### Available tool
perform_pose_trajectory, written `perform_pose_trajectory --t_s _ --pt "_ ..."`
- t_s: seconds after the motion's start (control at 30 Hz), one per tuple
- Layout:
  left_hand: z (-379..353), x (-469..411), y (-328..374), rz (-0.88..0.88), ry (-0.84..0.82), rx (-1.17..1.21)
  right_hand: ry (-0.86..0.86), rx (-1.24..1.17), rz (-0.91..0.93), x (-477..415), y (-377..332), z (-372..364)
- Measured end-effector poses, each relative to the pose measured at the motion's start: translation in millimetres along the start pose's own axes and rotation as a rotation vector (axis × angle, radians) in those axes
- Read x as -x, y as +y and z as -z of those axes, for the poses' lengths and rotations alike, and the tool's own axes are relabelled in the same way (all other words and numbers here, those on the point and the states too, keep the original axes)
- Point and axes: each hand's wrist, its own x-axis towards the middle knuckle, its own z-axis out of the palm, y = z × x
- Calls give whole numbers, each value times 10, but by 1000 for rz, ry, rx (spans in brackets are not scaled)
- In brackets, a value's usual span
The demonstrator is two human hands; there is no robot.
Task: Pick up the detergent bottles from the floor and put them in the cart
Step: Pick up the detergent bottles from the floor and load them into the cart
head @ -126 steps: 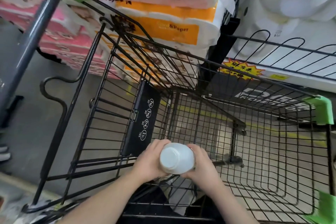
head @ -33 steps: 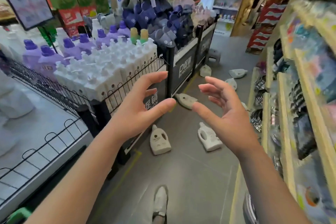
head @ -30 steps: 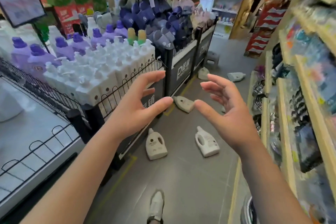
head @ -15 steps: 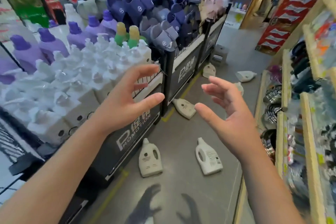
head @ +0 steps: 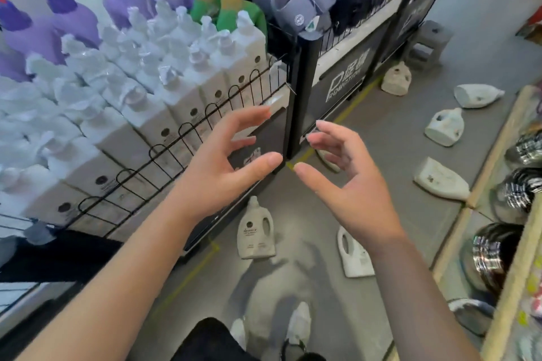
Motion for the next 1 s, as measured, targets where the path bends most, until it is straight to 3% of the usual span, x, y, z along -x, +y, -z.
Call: perform_pose_trajectory --t_s 0.23,0.53,0.83,1.0 --pt "-237 -151 -951 185 70 45 -41 -6 -70 -480 875 -223" --pt "-899 199 -3404 391 212 67 -90 -69 -181 -583 3345 -1134" --pt "-1833 741 -5795 587 199 34 -82 -67 -315 -477 5611 -1869" --pt "-2157 923 -6726 667 306 35 -107 -45 -361 -455 6645 -2231"
